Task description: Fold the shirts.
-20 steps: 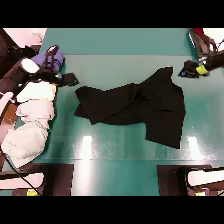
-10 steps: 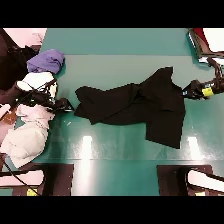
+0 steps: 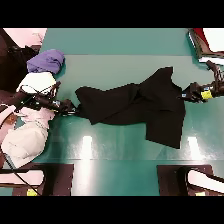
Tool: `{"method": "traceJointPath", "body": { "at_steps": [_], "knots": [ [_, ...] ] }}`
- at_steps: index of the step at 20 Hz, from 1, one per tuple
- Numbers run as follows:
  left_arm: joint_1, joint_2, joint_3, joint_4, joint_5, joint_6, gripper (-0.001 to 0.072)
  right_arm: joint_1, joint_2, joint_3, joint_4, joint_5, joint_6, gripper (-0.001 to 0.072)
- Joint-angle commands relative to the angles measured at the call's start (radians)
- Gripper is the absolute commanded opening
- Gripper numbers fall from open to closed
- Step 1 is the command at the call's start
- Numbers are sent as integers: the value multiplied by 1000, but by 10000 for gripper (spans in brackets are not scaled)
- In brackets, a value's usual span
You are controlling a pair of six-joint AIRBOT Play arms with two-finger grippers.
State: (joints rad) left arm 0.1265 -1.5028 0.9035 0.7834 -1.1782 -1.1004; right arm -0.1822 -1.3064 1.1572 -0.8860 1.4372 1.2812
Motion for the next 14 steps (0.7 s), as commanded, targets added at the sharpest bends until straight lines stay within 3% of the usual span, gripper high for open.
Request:
{"method": "traceJointPath", "body": {
  "at_steps": [1,2,3,6,8,9,10,14],
  "knots": [
    [-40,-3,-2,24,21,0,318,-29,1,-2,-5,2,0,246],
    [-42,-3,2,22,18,0,54,-44,1,-2,-10,6,0,246],
    [-42,-2,10,21,16,-7,23,-61,1,-2,-19,15,1,245],
    [-41,27,73,29,-1,-29,21,-117,15,-45,-142,54,17,246],
    [-41,69,111,27,0,-29,21,-171,55,-142,-197,1,20,250],
    [-41,90,121,27,-1,-29,21,-208,73,-193,-192,-45,20,346],
    [-41,113,123,26,0,-29,21,-243,82,-233,-179,-82,20,490],
    [-41,130,122,24,-37,-29,21,-328,18,-307,-79,-139,-17,430]
  ]
}}
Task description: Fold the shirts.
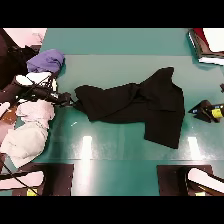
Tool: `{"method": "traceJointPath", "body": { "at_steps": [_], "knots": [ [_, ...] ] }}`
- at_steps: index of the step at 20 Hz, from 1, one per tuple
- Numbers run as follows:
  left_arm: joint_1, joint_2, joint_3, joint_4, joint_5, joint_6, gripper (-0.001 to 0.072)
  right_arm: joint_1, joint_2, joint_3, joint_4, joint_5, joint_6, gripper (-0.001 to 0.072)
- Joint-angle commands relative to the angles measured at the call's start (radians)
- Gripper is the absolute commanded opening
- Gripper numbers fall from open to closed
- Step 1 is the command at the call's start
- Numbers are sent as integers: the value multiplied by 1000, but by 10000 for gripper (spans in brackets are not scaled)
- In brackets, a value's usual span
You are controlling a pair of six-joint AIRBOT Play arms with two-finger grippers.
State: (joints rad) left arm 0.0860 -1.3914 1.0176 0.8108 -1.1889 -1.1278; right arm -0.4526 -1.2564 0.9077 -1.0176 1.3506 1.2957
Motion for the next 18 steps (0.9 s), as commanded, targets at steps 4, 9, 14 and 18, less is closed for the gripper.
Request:
{"method": "traceJointPath", "body": {
  "at_steps": [4,9,14,18],
  "knots": [
    [0,19,8,-3,-43,-10,21,-15,-147,-30,107,-80,-51,428],
    [0,19,8,-3,-50,-25,22,64,-220,24,98,-105,-51,305],
    [0,19,8,-3,-51,-26,22,69,-224,26,99,-98,-71,83],
    [0,26,23,1,-122,-101,21,69,-190,34,109,-25,-86,22]
  ]
}}
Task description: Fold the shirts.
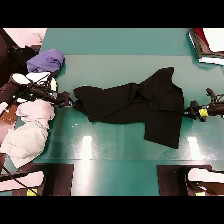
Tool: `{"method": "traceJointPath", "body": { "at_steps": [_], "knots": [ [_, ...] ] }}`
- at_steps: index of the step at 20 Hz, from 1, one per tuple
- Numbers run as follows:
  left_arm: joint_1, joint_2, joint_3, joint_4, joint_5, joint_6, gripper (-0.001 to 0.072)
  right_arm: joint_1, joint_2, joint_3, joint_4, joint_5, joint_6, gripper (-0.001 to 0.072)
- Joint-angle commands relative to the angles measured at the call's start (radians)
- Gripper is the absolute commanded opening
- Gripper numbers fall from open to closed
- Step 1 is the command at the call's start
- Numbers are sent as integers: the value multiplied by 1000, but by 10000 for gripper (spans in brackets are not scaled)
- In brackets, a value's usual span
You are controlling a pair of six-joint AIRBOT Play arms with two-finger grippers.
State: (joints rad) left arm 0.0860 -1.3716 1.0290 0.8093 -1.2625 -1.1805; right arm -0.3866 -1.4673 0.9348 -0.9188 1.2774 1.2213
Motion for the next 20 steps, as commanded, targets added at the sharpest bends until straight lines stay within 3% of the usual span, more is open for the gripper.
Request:
{"method": "traceJointPath", "body": {
  "at_steps": [1,3,8,14,16,20],
  "knots": [
    [0,19,34,2,-55,-70,21,3,52,31,13,68,-12,22],
    [0,53,140,-2,-57,-117,21,3,124,122,43,96,-11,21],
    [0,93,583,-78,-62,-205,22,17,282,474,295,23,16,21],
    [0,108,1155,-100,-5,-235,21,78,398,839,287,-130,28,21],
    [0,199,1156,-99,110,-233,21,77,445,919,269,-160,28,21],
    [0,407,1090,-51,284,-199,21,77,530,1059,53,-152,48,21]
  ]
}}
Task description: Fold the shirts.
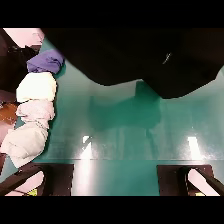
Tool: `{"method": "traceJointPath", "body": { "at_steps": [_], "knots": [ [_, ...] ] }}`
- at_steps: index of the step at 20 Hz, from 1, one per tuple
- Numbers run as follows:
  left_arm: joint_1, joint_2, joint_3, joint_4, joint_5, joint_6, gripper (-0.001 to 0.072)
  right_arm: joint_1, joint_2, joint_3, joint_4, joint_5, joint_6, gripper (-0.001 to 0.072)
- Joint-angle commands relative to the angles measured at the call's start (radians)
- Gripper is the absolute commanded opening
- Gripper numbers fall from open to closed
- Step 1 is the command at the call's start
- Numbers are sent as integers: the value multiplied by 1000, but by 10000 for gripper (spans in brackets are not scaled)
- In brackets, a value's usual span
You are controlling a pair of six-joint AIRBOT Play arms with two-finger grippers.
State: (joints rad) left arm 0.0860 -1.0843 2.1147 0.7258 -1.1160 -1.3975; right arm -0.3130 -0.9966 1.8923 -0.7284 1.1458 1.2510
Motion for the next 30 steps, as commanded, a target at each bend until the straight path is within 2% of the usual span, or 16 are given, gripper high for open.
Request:
{"method": "traceJointPath", "body": {
  "at_steps": [1,6,8,10,13,16,20,22,24,27,30],
  "knots": [
    [0,160,4,38,160,18,21,3,83,127,-203,-18,40,21],
    [0,301,5,37,209,18,21,3,201,150,-491,12,96,20],
    [0,303,3,74,165,17,21,3,212,150,-563,56,119,19],
    [0,303,-58,174,105,-36,21,4,189,150,-576,143,122,19],
    [0,282,-268,299,17,-107,21,6,65,150,-531,343,143,19],
    [0,186,-504,299,-134,-106,21,90,-132,150,-531,518,184,19],
    [0,-25,-728,299,-147,-85,22,210,-425,150,-602,690,242,19],
    [0,-167,-740,290,-111,-66,22,251,-541,111,-610,652,249,19],
    [0,-291,-739,234,-18,-11,22,274,-639,72,-610,576,248,19],
    [0,-421,-734,64,169,138,22,278,-748,63,-605,375,249,19],
    [0,-479,-686,14,327,177,21,278,-790,63,-590,179,251,19]
  ]
}}
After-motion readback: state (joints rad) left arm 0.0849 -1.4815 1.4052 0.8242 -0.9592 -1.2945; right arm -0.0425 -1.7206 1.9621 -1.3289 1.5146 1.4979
